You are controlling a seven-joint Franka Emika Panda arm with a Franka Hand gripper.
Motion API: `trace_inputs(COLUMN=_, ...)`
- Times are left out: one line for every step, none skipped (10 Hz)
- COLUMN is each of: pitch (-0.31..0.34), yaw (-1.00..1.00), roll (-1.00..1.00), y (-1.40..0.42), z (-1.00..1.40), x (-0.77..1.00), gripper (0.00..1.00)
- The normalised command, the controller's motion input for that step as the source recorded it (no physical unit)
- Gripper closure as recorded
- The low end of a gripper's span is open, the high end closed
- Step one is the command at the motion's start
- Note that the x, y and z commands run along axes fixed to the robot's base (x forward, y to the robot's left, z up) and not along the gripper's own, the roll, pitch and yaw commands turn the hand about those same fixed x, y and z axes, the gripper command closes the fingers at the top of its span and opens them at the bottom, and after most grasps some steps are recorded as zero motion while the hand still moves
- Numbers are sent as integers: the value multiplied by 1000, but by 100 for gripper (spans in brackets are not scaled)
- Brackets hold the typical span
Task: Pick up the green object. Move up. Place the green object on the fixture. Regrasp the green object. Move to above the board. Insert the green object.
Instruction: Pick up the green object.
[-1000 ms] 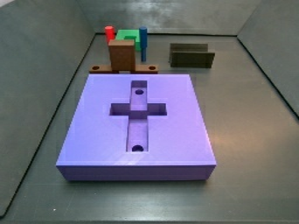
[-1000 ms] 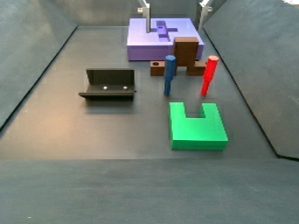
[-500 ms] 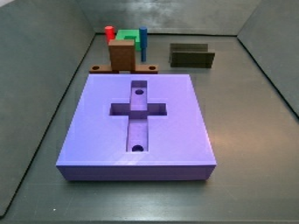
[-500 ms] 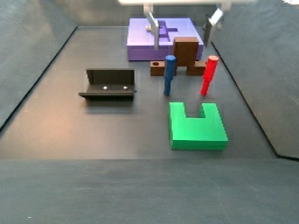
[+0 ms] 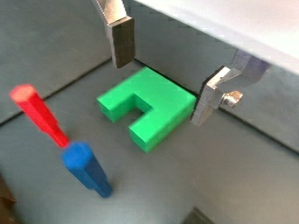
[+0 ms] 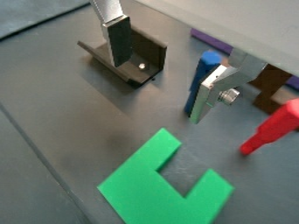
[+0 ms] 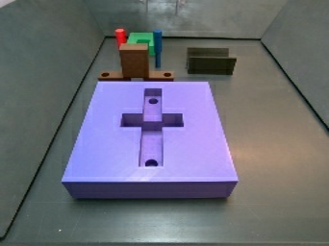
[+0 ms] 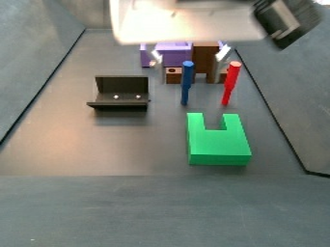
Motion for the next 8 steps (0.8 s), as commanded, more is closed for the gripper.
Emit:
trace_inputs(pitch=160, yaw=-143, roll=-24, y=86, z=-866, x=0, gripper=0)
trace_inputs(pitch=19, yaw=-57, roll=-54, y=0, z=-551, x=-243, gripper=0)
trace_inputs(pitch=0, yaw=-6, roll=-143, y=0, z=-583, x=-286, gripper=0)
trace_inputs(pitch=0, yaw=0, roll=-103, y=0, z=-680, x=-163, gripper=0)
trace_inputs(pitch=0, yaw=0, roll=-29, y=0, z=-566, x=-40, gripper=0)
trace_inputs(pitch=0, yaw=-20, roll=0, y=3, z=-429, x=0, gripper=0)
trace_inputs(pitch=19, yaw=-43, roll=0, y=6, z=-386, x=0, gripper=0)
trace_inputs(pitch=26, yaw=-37, roll=0, y=9, z=-371, x=0, gripper=0)
